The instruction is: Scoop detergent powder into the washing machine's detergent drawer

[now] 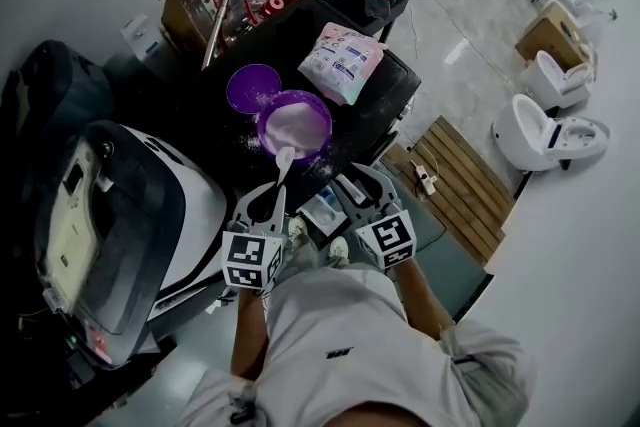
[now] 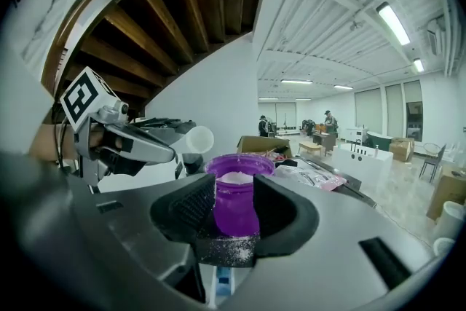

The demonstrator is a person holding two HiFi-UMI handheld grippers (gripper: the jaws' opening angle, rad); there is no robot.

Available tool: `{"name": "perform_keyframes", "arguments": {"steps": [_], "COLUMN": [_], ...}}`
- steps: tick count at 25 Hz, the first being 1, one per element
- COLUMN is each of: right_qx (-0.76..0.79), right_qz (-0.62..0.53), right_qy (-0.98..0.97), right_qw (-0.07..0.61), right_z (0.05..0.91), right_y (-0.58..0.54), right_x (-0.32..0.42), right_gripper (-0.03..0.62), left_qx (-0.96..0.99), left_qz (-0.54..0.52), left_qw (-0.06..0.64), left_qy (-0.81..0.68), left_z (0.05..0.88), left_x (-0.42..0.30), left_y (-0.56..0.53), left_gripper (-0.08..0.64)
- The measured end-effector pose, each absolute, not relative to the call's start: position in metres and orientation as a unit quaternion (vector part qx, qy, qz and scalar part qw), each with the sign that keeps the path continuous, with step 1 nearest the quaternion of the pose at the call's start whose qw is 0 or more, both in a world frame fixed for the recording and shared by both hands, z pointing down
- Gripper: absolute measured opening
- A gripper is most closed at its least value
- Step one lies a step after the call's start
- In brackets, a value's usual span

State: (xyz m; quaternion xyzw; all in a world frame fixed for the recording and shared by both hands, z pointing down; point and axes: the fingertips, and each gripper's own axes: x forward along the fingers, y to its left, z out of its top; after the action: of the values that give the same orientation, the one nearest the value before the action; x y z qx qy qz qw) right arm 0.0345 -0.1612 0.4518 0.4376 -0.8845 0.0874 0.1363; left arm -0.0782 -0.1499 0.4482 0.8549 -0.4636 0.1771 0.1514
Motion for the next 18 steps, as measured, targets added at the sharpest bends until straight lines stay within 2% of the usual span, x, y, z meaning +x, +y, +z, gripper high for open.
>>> {"name": "perform_keyframes", "arguments": {"steps": [18], "right_qx": [0.54], "right_qz": [0.117], "right_qy": [-0.818], "right_qw": [0.157], "right_z": [0.461], "right_y": [-0.201], "right_x": [0.023], "right_gripper": [0.163], "left_qx": [0.895], "left_qz": [0.232], "left_qw": [0.169], "left_qy": [-0.341], "left_z": [0.458], "left_x": [-0.089], "left_y": [-0.227], "left_gripper": [0.015]}}
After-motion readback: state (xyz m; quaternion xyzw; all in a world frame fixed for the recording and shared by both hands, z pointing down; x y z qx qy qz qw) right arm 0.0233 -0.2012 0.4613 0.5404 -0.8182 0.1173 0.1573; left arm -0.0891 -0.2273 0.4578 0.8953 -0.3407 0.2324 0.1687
